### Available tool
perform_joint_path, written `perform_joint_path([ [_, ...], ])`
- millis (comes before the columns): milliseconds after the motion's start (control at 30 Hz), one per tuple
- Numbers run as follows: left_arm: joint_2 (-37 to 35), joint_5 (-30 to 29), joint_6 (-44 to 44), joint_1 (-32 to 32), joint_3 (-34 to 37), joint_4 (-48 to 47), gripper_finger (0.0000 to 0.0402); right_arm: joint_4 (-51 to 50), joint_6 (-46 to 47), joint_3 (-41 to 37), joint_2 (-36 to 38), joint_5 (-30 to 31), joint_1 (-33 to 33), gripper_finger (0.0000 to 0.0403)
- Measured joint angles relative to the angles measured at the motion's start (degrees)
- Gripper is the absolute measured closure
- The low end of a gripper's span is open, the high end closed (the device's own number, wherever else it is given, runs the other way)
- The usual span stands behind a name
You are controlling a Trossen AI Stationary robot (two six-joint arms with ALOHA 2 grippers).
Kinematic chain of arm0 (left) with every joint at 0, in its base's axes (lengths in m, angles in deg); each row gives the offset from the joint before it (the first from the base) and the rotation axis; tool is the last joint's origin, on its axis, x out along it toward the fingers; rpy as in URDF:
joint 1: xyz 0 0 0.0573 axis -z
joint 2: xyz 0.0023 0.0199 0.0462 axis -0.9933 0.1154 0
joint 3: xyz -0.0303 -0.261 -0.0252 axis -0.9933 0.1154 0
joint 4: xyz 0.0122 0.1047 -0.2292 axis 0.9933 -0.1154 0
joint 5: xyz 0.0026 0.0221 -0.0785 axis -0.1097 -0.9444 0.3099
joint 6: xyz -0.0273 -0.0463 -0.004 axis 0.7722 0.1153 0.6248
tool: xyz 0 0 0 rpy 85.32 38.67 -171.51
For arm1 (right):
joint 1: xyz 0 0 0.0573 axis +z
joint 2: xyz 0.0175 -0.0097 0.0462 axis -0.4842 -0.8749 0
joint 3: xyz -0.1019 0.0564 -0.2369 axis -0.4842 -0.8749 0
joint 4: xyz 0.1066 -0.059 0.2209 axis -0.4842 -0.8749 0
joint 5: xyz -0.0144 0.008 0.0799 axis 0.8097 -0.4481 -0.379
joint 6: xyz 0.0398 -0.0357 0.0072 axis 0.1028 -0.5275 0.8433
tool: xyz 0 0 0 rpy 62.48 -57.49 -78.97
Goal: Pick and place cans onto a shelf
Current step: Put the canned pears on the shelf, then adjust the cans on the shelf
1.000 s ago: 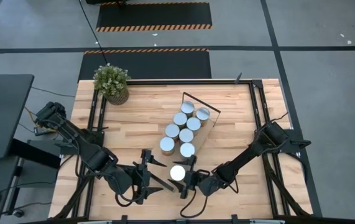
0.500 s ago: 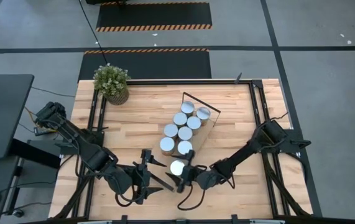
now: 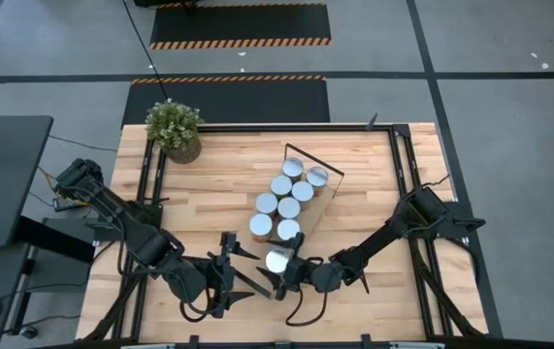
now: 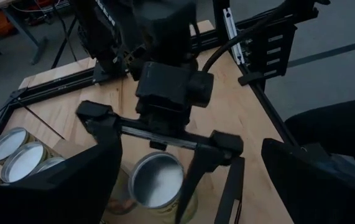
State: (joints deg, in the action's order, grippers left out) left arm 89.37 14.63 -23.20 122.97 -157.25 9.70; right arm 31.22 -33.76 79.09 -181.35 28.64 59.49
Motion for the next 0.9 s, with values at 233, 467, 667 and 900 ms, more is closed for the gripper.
perform_joint_path([
  [233,0.00,-0.02,0.28,-0.23,0.00,-0.07,0.0010,3.66,-8.06,0.34,2.12,0.10,-1.42,0.0030],
  [467,0.00,0.01,0.39,-0.16,0.00,-0.09,0.0010,0.44,-14.26,0.39,7.28,2.76,-0.96,0.0030],
  [667,0.00,0.01,0.81,-0.16,0.00,-1.77,0.0010,-13.45,-11.81,0.39,13.27,7.93,3.01,0.0030],
  [900,0.00,0.01,1.53,-0.16,0.00,-2.10,0.0010,-42.78,14.22,0.39,22.60,4.32,6.84,0.0030],
])
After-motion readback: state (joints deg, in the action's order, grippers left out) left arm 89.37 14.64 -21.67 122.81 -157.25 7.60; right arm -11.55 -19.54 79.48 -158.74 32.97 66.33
